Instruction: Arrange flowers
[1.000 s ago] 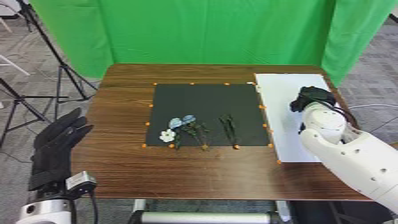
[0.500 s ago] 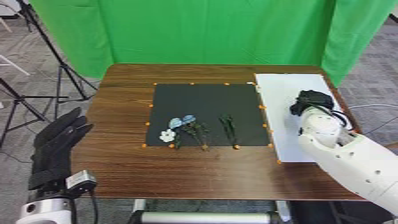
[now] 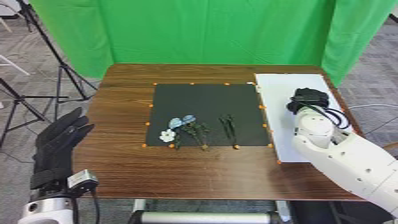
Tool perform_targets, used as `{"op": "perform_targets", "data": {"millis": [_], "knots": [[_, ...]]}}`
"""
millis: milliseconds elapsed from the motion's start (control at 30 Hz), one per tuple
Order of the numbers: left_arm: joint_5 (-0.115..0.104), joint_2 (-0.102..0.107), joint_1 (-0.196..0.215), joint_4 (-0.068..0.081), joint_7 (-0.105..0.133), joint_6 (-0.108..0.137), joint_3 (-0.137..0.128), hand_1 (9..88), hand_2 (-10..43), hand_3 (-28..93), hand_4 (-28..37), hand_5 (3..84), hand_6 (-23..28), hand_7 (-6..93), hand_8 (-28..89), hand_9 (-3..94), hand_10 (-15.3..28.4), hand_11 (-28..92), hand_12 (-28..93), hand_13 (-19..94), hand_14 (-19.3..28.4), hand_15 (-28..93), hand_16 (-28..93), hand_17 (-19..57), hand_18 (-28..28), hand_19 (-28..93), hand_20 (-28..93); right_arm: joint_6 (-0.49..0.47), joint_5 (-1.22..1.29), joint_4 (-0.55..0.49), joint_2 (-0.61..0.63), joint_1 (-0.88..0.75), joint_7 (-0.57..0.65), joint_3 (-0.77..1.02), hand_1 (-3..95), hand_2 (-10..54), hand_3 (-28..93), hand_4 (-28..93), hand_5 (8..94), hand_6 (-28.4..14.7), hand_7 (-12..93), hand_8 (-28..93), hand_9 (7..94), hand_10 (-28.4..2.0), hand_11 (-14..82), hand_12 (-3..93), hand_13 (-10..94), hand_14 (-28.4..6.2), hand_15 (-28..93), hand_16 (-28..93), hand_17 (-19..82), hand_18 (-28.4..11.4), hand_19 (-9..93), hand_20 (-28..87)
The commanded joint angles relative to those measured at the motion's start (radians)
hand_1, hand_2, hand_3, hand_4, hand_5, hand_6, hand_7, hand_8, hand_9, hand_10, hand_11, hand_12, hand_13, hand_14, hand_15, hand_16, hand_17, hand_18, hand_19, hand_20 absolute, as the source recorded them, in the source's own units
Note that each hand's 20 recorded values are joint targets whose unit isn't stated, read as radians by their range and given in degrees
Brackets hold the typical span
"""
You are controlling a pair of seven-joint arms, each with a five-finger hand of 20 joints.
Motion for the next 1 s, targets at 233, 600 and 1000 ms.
{"op": "perform_targets", "data": {"millis": [233,600,1000], "knots": [[0.01,-0.018,0.009,0.0,-0.004,-0.012,-0.002,27.0,4.4,83,-18.9,38.8,10.2,16.8,-11,32.4,19.0,38,6,23,25.9,63,-17,-10.6,20.7,56,4,0.107,-0.09,0.035,0.012,0.03,0.0,-0.068,50.3,-1.3,69,-28,73.7,-0.4,31,-1,79.7,-10.3,27.8,21.8,75,-6.7,74,20,35,-19.7,91,-7],[-0.012,0.005,0.014,-0.001,0.015,0.006,0.007,26.8,4.6,83,-19.0,38.9,10.3,16.6,-11,32.4,19.1,37,6,23,26.0,63,-17,-10.6,20.7,56,4,0.247,-0.118,0.027,0.064,0.106,0.031,-0.199,51.2,-3.1,72,-28,76.8,-0.5,30,2,83.3,-9.1,26.0,25.3,77,-5.7,74,21,36,-19.2,92,-8],[-0.031,0.034,0.026,-0.004,0.035,0.019,0.004,26.8,4.5,83,-19.0,39.0,10.3,16.4,-11,32.4,19.2,37,7,23,26.2,63,-17,-10.7,20.8,57,4,0.371,-0.171,-0.122,0.148,0.187,-0.097,-0.327,50.9,-3.5,73,-28,77.7,-0.5,30,2,83.8,-9.0,26.0,25.8,77,-5.5,73,21,36,-18.7,93,-8]]}}
